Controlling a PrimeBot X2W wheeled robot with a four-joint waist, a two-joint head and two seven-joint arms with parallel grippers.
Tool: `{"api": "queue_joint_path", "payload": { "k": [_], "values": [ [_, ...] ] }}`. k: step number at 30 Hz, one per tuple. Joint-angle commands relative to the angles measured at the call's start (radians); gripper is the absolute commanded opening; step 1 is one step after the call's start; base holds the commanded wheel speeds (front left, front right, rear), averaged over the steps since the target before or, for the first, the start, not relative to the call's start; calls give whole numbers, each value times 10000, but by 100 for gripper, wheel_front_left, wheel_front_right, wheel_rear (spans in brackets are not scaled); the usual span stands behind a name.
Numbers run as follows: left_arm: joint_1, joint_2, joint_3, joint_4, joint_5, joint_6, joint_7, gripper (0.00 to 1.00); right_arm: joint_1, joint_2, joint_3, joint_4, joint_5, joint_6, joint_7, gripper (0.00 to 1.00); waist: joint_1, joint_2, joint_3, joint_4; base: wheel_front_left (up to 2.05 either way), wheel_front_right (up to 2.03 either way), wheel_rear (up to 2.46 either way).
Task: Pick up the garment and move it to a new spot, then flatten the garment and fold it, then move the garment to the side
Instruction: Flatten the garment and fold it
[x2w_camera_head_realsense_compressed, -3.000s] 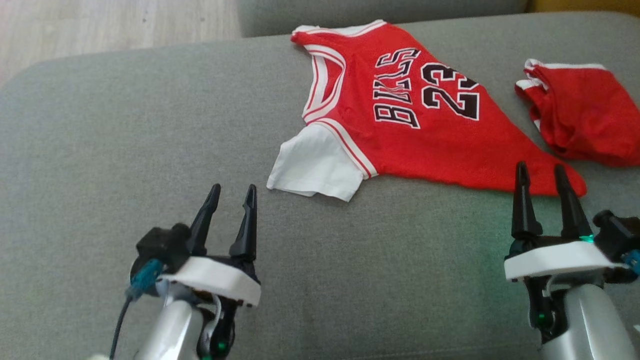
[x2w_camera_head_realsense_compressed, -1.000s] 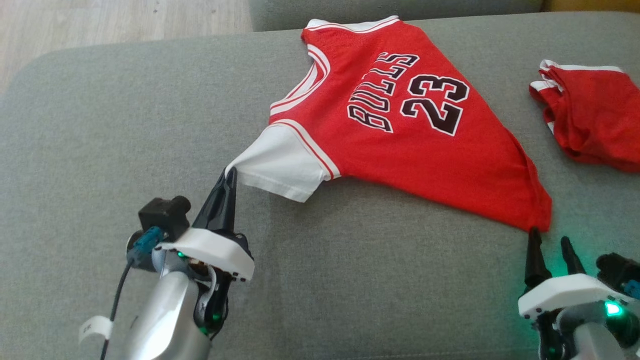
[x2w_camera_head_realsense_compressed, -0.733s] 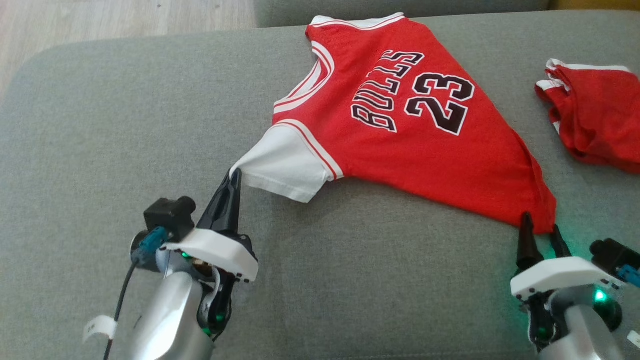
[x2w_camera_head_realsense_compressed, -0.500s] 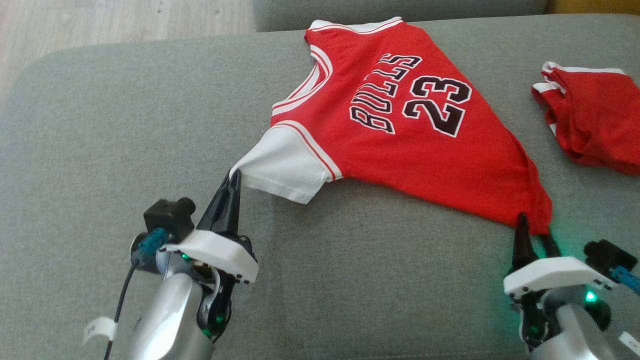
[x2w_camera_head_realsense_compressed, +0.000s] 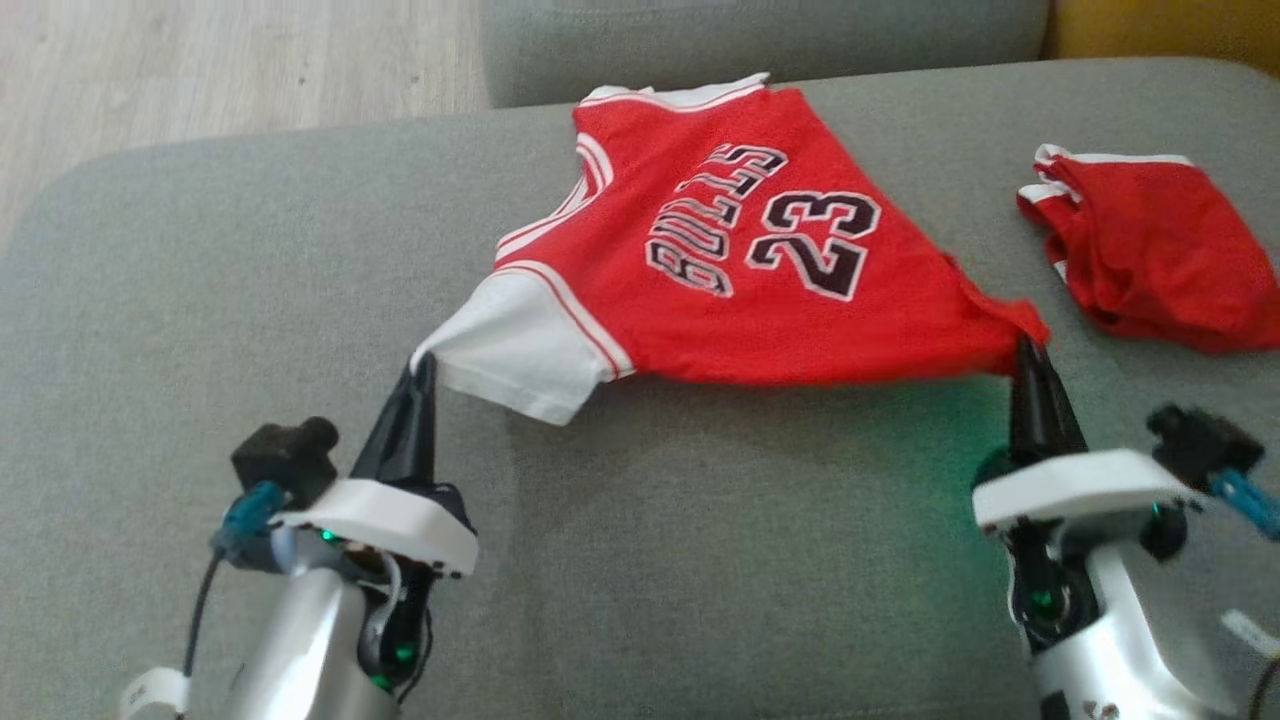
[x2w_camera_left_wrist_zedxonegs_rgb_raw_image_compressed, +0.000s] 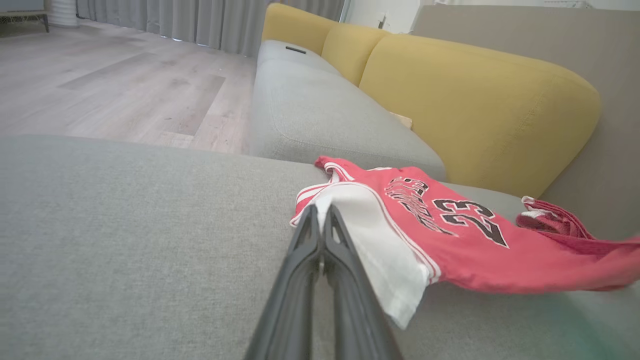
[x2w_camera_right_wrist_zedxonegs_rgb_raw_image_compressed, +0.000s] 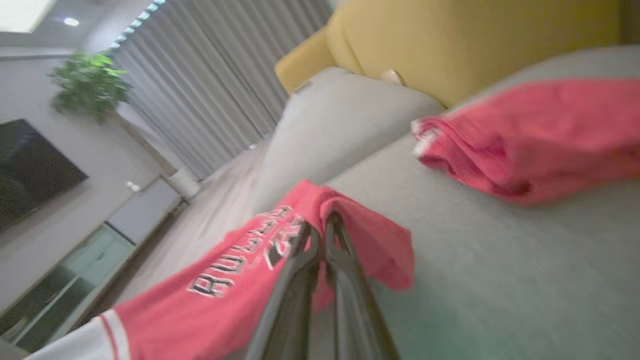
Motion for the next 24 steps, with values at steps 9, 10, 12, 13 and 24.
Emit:
{"api": "queue_joint_path", "payload": {
  "k": [9,10,12,13,24],
  "values": [
    [-1551,455,1320,-1130,-793,-500,34,0,-1127,-671,1042,-4557,37,-9,1622,0,0,0,-727,-38,0,0,0],
    [-1839,479,1372,-1289,-945,-527,130,0,-1364,-730,1029,-4801,22,-9,1783,0,0,0,-791,-8,0,0,0],
    [-2452,534,1464,-1643,-1217,-563,361,0,-1850,-829,888,-5080,-127,-9,2075,0,0,0,-949,55,0,0,0],
    [-2780,541,1536,-1836,-1381,-572,494,0,-2114,-875,843,-5170,-250,-9,2208,0,0,0,-1031,93,0,0,0],
    [-4998,552,2196,-3864,-2403,78,1847,0,-3605,-794,708,-5907,-1170,-9,3464,0,0,0,-1537,313,0,0,0]
  ]
}}
